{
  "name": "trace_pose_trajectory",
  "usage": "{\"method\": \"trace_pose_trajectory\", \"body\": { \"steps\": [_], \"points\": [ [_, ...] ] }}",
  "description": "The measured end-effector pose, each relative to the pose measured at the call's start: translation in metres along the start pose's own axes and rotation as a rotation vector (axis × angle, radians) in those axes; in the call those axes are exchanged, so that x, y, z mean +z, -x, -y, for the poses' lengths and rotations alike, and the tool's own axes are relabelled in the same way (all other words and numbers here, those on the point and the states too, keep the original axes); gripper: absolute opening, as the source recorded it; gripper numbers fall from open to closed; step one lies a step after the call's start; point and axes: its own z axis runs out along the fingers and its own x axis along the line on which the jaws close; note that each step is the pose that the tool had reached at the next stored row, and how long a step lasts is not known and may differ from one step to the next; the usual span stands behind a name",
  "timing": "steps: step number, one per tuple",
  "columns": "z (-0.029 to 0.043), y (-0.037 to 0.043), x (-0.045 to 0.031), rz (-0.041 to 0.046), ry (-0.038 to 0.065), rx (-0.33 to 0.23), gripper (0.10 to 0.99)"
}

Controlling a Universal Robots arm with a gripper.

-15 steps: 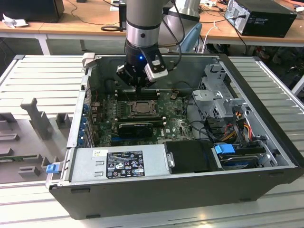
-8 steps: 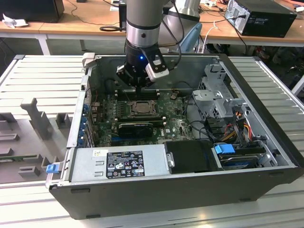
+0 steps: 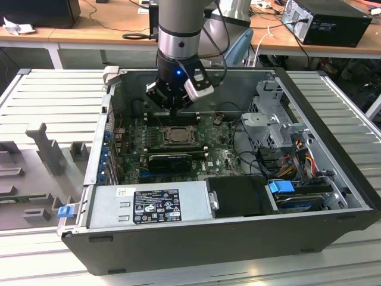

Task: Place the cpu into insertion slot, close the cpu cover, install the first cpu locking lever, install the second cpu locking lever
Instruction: 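Install the first cpu locking lever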

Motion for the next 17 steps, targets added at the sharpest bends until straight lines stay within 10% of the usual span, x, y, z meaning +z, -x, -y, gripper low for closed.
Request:
{"method": "trace_pose_trajectory", "body": {
  "steps": [6, 10, 17],
  "points": [
    [0.0, -0.0057, 0.0004, -0.0003, 0.0, -0.037, 0.106],
    [-0.0002, -0.0262, 0.0016, 0.0252, 0.011, -0.039, 0.106],
    [-0.0004, -0.039, 0.0021, 0.036, 0.018, -0.04, 0.106]
  ]
}}
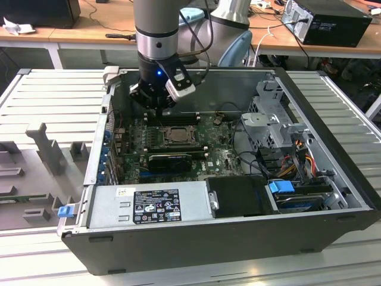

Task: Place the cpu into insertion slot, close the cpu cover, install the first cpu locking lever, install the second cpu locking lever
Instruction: 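Install the first cpu locking lever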

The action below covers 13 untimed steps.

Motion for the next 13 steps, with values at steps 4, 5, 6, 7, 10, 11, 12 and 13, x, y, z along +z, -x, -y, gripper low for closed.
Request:
{"method": "trace_pose_trajectory", "body": {
  "steps": [4, 5, 6, 7, 10, 11, 12, 13],
  "points": [
    [-0.0001, -0.002, 0.0, 0.0002, 0.0, 0.0, 0.106],
    [-0.0001, -0.0026, 0.0, 0.0002, 0.0, 0.0, 0.106],
    [-0.0001, -0.0037, -0.0001, 0.0002, 0.0, -0.001, 0.106],
    [-0.0003, -0.0077, 0.0, 0.0006, 0.0, -0.001, 0.106],
    [-0.0015, -0.0217, 0.0014, 0.0027, 0.008, -0.001, 0.106],
    [-0.0035, -0.0249, 0.0021, 0.0028, 0.011, -0.001, 0.106],
    [-0.009, -0.028, 0.0028, 0.003, 0.013, -0.001, 0.106],
    [-0.0125, -0.0279, 0.0034, 0.0031, 0.014, -0.001, 0.106]
  ]
}}
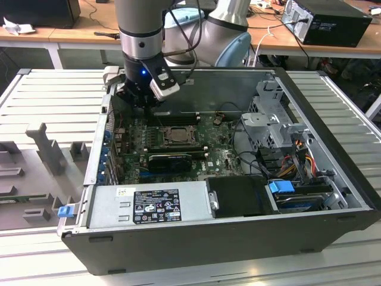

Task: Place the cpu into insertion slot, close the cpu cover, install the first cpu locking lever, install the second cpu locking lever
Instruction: 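Install the first cpu locking lever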

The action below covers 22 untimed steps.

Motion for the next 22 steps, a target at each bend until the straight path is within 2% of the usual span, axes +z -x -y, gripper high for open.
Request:
{"method": "trace_pose_trajectory", "body": {
  "steps": [4, 6, 8, 19, 22],
  "points": [
    [-0.0094, 0.0006, 0.0014, -0.0001, 0.0, 0.0, 0.106],
    [-0.0114, 0.0012, 0.0018, -0.0001, 0.0, 0.0, 0.106],
    [-0.0114, 0.0015, 0.0018, -0.0002, 0.0, 0.0, 0.106],
    [-0.0104, 0.0208, 0.0023, -0.0002, 0.0, 0.0, 0.106],
    [-0.01, 0.0283, 0.0026, -0.0002, 0.0, 0.0, 0.106]
  ]
}}
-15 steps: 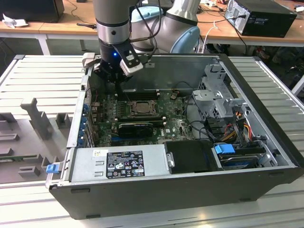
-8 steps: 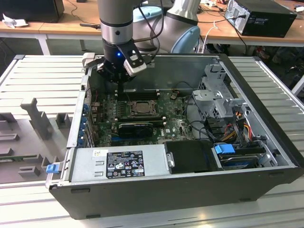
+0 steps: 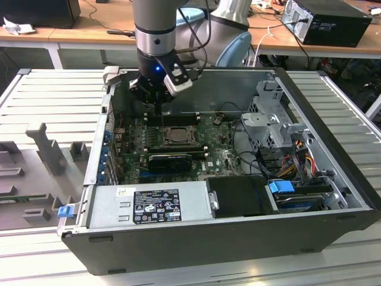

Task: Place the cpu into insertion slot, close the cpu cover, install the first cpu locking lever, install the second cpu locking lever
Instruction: 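Install the first cpu locking lever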

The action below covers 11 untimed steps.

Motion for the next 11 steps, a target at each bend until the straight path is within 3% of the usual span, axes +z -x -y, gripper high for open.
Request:
{"method": "trace_pose_trajectory", "body": {
  "steps": [11],
  "points": [
    [0.0008, 0.015, 0.0005, 0.0002, 0.0, 0.0, 0.106]
  ]
}}
